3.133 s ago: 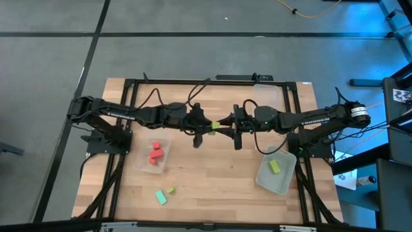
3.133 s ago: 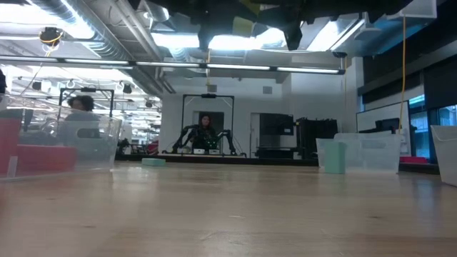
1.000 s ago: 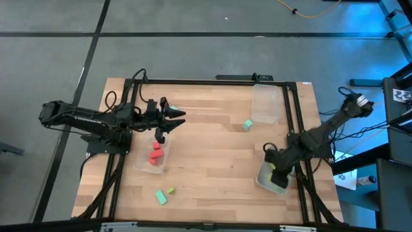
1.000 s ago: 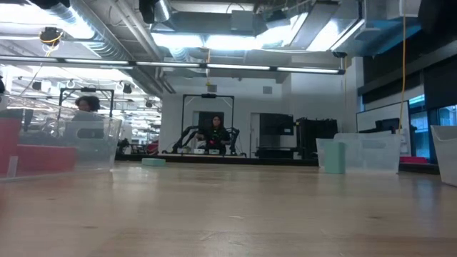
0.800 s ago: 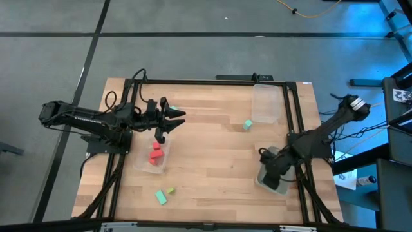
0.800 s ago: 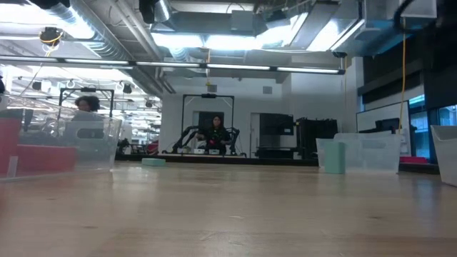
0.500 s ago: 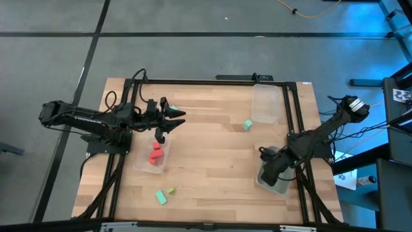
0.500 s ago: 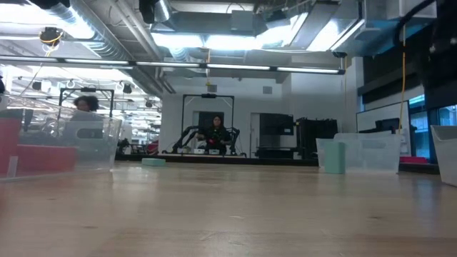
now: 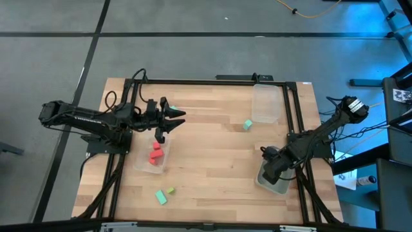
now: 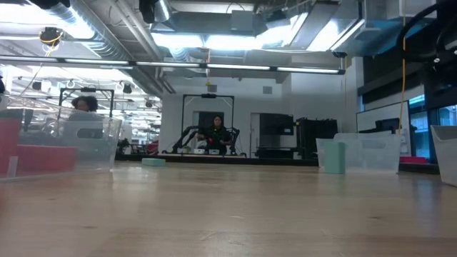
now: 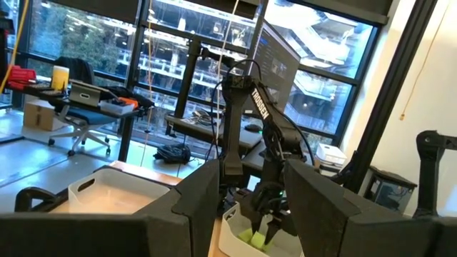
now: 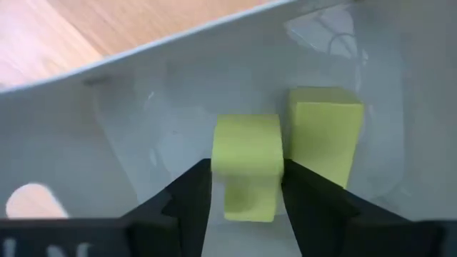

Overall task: Sort & place blocks by color
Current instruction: Put the top green block into the gray bin, then put the green block into the gray bin

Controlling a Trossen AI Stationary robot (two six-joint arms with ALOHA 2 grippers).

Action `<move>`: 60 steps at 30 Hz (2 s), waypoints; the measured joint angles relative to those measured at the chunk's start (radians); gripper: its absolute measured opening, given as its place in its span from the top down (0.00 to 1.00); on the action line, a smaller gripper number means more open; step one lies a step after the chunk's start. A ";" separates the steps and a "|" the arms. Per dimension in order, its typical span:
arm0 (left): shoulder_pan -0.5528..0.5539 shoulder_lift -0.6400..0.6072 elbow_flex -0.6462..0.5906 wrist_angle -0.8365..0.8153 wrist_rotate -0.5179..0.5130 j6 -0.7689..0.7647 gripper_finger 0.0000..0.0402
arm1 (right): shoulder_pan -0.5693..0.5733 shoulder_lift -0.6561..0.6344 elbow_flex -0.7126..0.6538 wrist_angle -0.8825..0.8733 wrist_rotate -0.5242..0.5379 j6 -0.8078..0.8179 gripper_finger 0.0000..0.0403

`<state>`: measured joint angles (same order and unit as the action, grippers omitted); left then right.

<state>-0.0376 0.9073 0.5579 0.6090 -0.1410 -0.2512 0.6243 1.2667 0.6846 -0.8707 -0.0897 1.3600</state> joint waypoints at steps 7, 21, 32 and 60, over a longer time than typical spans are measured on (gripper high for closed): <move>0.000 0.000 0.000 0.000 0.000 0.000 0.62 | 0.000 0.000 0.000 0.000 -0.036 0.000 0.56; 0.000 -0.018 0.000 0.019 0.000 0.000 0.62 | 0.029 -0.198 0.260 -0.143 0.147 -0.113 0.56; -0.002 -0.053 0.001 0.038 0.026 -0.009 0.62 | -0.168 -0.192 0.088 0.920 0.535 -0.600 0.56; -0.002 -0.051 0.000 -0.044 0.031 -0.053 0.62 | -0.394 -0.077 0.054 1.366 0.278 -1.105 0.56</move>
<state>-0.0391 0.8562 0.5575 0.5648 -0.1104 -0.3046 0.2298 1.1896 0.7383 0.4956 0.1886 0.2554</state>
